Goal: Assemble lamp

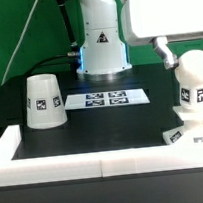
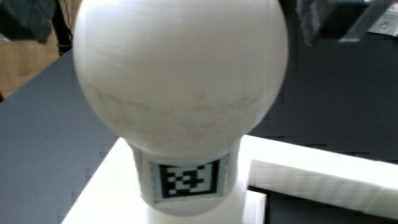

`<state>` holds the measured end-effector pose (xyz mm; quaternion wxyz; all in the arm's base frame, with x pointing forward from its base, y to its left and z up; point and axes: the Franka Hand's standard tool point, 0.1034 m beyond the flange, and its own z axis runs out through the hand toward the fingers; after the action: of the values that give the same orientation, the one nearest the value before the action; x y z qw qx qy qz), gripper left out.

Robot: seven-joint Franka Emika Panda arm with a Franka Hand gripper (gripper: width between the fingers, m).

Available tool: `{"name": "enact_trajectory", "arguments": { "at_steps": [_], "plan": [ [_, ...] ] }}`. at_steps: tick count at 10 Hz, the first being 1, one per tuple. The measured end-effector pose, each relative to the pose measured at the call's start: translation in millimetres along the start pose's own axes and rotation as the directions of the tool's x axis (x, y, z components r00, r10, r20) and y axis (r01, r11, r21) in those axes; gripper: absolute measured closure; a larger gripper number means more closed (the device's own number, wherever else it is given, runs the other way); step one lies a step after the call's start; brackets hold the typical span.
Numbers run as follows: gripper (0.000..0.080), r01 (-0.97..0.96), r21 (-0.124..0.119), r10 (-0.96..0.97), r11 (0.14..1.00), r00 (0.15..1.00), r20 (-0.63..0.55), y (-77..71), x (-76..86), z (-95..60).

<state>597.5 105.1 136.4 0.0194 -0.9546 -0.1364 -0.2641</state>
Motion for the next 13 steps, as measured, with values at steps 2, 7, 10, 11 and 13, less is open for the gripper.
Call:
{"name": "enact_trajectory", "arguments": {
  "at_steps": [2,7,10,11,13],
  "plan": [
    [0.0101,0.009,0.002,-0.009,1.000,1.000,0.014,0.9,-2.2,0.9],
    [0.0101,-0.017,0.066,-0.001,0.998,0.964,0.266,3.0,-11.3,6.2],
    [0.0101,-0.046,0.102,0.000,0.994,0.913,0.408,-4.9,-14.2,10.6],
    [0.0101,-0.044,0.100,0.001,0.994,0.917,0.399,-4.1,-14.3,13.0],
    [0.0101,-0.044,0.101,0.000,0.994,0.917,0.400,-4.0,-15.0,14.6]
  ]
}}
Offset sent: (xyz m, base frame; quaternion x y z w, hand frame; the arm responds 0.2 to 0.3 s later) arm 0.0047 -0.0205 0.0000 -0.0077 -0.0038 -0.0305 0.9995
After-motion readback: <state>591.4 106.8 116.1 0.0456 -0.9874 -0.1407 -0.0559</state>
